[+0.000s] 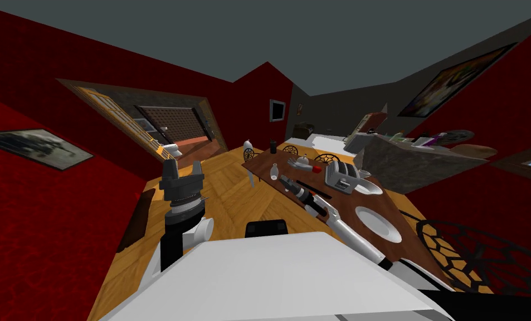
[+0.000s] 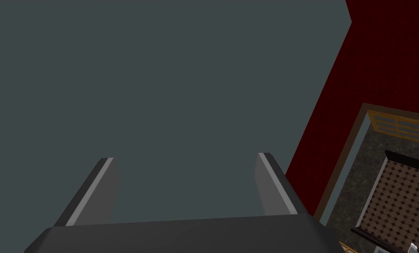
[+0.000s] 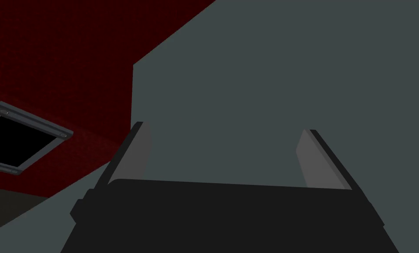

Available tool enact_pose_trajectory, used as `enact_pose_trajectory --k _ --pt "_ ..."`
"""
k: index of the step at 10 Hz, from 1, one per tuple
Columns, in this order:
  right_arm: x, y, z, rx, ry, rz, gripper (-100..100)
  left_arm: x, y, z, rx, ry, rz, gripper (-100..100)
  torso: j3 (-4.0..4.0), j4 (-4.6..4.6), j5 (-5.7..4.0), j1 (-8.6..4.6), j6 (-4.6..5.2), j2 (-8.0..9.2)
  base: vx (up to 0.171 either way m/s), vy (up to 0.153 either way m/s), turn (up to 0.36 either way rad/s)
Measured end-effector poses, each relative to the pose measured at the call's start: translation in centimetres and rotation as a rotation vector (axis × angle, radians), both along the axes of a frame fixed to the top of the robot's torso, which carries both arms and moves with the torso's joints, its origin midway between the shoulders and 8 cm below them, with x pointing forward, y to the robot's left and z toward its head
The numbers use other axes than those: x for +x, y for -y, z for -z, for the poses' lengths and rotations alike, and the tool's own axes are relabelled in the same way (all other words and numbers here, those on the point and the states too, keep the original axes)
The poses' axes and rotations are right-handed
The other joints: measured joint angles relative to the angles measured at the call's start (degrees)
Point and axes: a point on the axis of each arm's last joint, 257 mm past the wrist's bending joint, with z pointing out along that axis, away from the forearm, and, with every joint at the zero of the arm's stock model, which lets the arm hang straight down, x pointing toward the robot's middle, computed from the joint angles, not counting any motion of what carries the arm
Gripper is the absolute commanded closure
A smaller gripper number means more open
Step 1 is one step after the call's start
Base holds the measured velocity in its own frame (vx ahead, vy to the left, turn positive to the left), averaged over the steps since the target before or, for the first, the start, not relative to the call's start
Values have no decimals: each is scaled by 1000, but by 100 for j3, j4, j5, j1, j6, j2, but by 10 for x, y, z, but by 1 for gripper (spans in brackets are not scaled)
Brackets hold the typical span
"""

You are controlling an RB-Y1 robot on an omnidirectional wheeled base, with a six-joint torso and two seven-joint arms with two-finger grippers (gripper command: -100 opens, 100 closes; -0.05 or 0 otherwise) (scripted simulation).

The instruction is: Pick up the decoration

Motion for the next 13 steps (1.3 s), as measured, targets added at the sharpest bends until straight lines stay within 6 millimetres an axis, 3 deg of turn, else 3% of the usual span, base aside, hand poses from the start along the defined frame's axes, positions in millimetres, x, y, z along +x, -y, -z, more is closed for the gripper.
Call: enact_pose_trajectory --k 3,7,13 --pt "2 5 28 -75 -32 -20 -100 0 0 0 0 0 0 0 0 0 -2 -6 0 0 24 91 186" --pt "-9 25 80 -221 -97 -59 -100 0 0 0 0 0 0 0 0 0 1 3 1 0 32 113 140" --pt "-30 70 154 -446 -209 -101 -100 0 0 0 0 0 0 0 1 1 0 -8 2 2 35 79 112"
